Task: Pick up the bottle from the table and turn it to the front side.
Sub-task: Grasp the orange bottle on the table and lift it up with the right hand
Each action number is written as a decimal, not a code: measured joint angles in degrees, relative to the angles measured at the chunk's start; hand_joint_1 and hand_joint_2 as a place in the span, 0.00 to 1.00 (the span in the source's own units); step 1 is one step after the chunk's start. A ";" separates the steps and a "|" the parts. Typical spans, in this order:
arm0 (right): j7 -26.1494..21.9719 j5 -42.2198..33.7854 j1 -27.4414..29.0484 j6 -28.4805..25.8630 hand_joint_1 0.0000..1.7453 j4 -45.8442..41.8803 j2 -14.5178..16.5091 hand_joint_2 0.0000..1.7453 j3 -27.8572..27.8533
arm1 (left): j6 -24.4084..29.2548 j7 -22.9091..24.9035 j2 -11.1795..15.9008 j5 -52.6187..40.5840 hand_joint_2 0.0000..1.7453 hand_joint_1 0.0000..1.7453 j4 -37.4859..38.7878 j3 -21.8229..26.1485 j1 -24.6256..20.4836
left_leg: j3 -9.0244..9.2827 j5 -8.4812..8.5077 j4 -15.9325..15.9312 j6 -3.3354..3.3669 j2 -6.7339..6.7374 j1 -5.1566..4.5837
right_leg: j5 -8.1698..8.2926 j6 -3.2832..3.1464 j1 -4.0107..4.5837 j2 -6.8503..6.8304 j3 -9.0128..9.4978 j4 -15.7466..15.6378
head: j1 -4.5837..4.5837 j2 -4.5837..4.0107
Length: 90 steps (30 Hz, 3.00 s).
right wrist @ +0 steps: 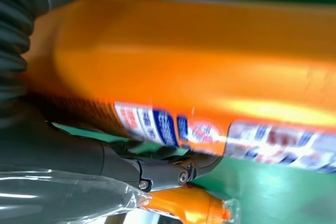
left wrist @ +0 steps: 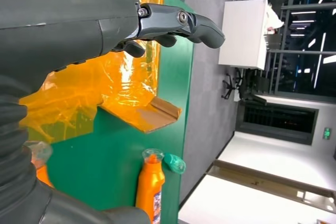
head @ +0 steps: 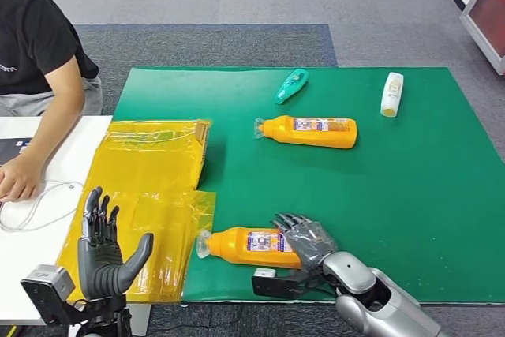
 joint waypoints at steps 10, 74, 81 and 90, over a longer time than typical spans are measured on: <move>-1.08 -0.39 -0.58 -1.96 1.00 1.19 0.54 1.00 -0.05 | -0.03 -0.58 0.09 0.48 1.00 0.00 0.01 0.02 -0.42 | -0.03 0.12 0.00 0.03 -0.01 -0.01 | 0.10 0.05 -0.01 -0.01 -0.01 0.00 | 0.02 0.00; -21.69 -21.18 6.54 -20.68 1.00 -5.09 18.14 1.00 -10.07 | -5.81 -2.71 -1.28 18.44 1.00 0.00 -1.33 -0.54 -5.35 | -0.78 0.19 0.00 -0.04 -0.02 0.02 | 0.08 0.00 0.03 -0.02 -0.72 0.03 | 0.00 0.00; -21.94 -22.21 5.30 -20.80 1.00 -5.22 18.23 1.00 -9.15 | -5.91 -2.71 -1.33 18.07 1.00 0.00 -0.38 -0.99 -6.38 | -0.78 0.19 0.00 -0.04 -0.02 0.02 | 0.08 0.00 0.03 -0.02 -0.73 0.03 | 0.00 0.00; -22.07 -23.06 2.97 -20.93 1.00 -5.04 18.81 1.00 -8.36 | -5.32 -3.06 -0.96 13.98 1.00 0.00 0.92 -4.13 -7.24 | -0.78 0.19 0.00 -0.04 -0.02 0.02 | 0.08 0.00 0.03 -0.02 -0.74 0.03 | 0.01 0.00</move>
